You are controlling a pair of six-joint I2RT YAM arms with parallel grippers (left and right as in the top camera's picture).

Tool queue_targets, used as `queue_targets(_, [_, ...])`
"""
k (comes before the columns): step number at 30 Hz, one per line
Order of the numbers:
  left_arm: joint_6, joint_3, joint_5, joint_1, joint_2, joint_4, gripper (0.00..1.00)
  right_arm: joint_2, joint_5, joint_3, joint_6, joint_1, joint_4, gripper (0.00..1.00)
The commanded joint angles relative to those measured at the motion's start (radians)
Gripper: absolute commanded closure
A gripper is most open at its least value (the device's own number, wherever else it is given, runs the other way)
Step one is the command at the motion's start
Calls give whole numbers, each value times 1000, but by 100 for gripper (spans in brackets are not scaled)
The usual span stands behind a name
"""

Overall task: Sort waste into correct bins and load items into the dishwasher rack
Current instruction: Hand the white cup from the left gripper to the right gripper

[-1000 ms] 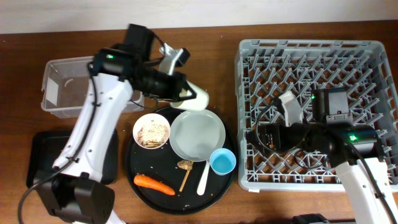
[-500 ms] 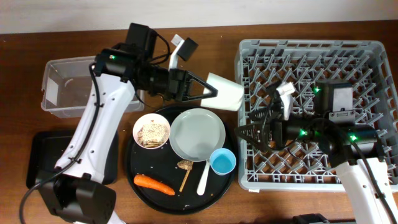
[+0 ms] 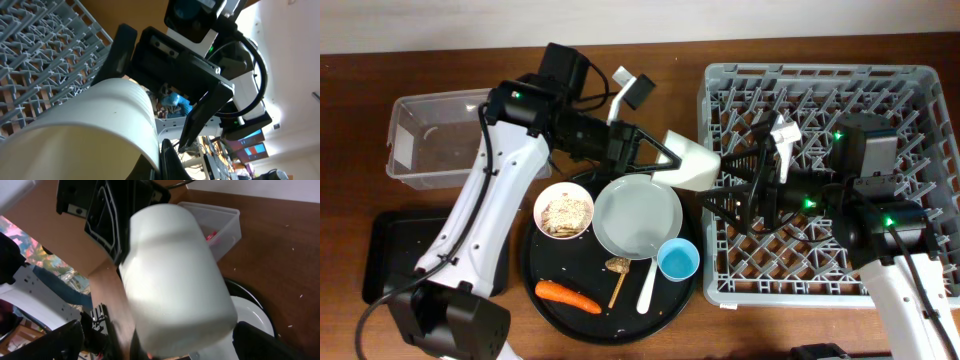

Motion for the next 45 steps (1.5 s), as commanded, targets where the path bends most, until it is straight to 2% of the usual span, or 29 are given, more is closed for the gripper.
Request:
queue_targets(1, [19,21,6,-13,11,-2,100,-1,-24,15,-7,5,28,3])
queue_targets(7, [19,21,15,-10,11,3,99,-1,-33,15,-7,5,36,10])
queue_targets(13, [15,21,154,-10,11,42,100,-1,-35,15,-8,5,36,14])
queue_targets(21, [4,21,154,-11,11,43,100,-1,-35,15,-8,5,66,20])
queue_targets(26, [4,21,154,-11,11,43,99,-1,-35,15,-8,5,85,30])
queue_targets(32, [5,21,151,-11,11,43,99,-1,-35,15,-8,5,119,32])
queue_targets(36, [5,21,101,-11,11,44,85,-1,-35,15,-8,5,126,38])
queue_targets(45, [4,21,-54,-11,11,44,68,-1,-35,15,-7,5,134,55])
